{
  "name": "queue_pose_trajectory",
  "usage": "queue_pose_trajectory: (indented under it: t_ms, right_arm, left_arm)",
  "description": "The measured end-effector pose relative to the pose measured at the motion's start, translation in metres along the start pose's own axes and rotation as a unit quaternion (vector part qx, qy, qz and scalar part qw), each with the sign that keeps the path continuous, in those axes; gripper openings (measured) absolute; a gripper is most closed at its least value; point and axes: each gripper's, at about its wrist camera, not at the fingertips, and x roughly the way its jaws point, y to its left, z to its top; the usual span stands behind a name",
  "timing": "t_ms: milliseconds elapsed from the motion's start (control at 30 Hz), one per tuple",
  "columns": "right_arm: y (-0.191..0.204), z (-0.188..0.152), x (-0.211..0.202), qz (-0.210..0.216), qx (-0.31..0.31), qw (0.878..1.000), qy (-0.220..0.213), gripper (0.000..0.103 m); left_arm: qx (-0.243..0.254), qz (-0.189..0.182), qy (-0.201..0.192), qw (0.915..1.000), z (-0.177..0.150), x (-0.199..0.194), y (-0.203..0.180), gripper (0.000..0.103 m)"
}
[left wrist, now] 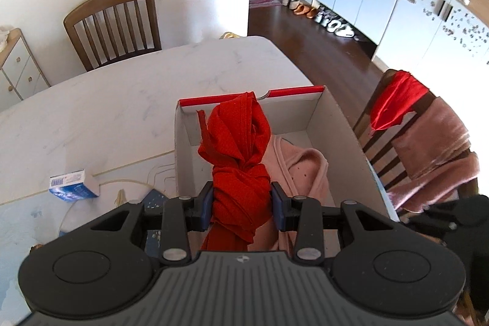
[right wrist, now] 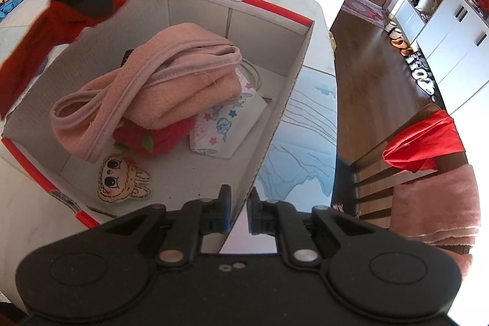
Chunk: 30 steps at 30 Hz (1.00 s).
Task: Organize objects
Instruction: 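Carry the red cloth with the left gripper into the box and release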
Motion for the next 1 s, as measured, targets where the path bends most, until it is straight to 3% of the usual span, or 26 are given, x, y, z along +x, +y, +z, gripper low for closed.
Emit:
queue_pose_trajectory:
  t_ms: [433,767,900,1000]
  right_arm:
    - [-0.003,0.000,0.001,0.008,-0.006,1.000,-0.002,0.010]
    - [-0.004,0.000,0.001,0.012,-0.005,1.000,-0.002,0.010]
    - [-0.004,0.000,0.001,0.011,-0.005,1.000,-0.002,0.010]
    - [-0.004,0.000,0.001,0.010,-0.006,1.000,-0.001,0.010]
  left_arm:
    - [-0.007,0.037,0.041,0.9985,0.004,0.054,-0.016,0.036]
    - [-0.002,0.039,0.049,0.9980,-0.004,0.065,-0.016,0.039]
    - [-0.006,0.048,0.037,0.9982,-0.008,0.062,-0.012,0.063]
    - [-0.014,0.043,0.031,0.9985,-0.010,0.060,-0.008,0.068]
